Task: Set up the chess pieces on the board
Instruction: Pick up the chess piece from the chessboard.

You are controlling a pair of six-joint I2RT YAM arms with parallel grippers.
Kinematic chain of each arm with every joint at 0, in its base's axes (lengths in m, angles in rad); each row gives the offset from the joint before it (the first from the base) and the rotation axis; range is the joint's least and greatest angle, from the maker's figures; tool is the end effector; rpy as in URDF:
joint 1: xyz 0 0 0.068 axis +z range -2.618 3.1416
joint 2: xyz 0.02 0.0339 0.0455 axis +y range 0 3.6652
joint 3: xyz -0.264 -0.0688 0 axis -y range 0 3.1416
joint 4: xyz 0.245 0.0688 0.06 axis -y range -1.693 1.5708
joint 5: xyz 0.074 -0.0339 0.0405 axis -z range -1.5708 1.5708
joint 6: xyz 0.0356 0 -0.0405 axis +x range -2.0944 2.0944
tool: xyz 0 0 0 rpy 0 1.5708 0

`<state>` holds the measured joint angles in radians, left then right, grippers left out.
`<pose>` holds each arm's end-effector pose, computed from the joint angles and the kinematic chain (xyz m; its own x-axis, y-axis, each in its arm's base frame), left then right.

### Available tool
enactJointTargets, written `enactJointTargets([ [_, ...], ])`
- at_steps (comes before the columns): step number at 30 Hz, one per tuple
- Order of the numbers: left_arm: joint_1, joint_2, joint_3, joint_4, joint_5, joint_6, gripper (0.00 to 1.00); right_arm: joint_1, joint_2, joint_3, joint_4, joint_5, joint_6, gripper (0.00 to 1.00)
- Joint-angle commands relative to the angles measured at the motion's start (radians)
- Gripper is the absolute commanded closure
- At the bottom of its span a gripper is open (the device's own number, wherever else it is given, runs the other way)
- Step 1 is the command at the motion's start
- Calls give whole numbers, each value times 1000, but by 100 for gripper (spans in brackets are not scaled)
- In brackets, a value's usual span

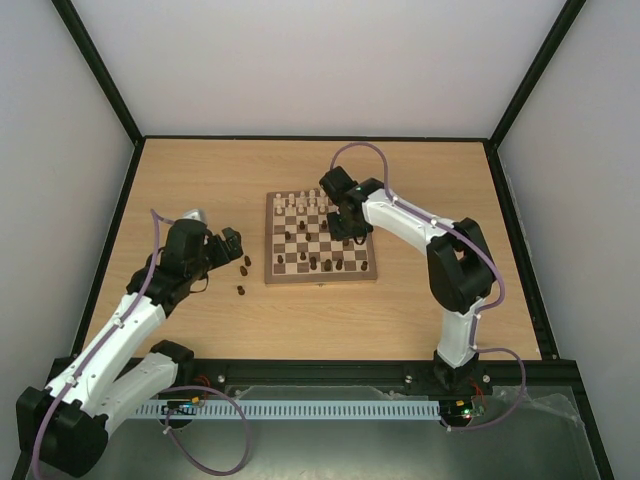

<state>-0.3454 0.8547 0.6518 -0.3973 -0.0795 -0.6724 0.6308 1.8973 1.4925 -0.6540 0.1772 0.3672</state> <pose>0.1789 -0.0614 0.2602 -0.5876 -0.4484 -0.6735 -0.1152 0.8703 -0.4789 0.3323 0.2349 0.2272 -0.8405 -0.1762 -0.5124 -0.2240 0.9740 0.0325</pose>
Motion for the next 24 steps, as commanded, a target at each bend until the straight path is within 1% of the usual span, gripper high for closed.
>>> enactJointTargets([
  [1,8,-16,14,-11,-8,13,1,4,24,-11,-47,26,4,73],
  [9,9,-14,12,-9,-5,12,1,4,47,-15,-42,15,0,74],
  [15,10,-19,10,-9,-7,12,1,4,54,-14,-42,15,-3,78],
  [19,11,-22,10,-9,-5,11,1,4,56,-15,-46,13,-4,83],
  [24,11,-28,6,-9,-1,11,1,4,43,-22,-49,12,-2,92],
])
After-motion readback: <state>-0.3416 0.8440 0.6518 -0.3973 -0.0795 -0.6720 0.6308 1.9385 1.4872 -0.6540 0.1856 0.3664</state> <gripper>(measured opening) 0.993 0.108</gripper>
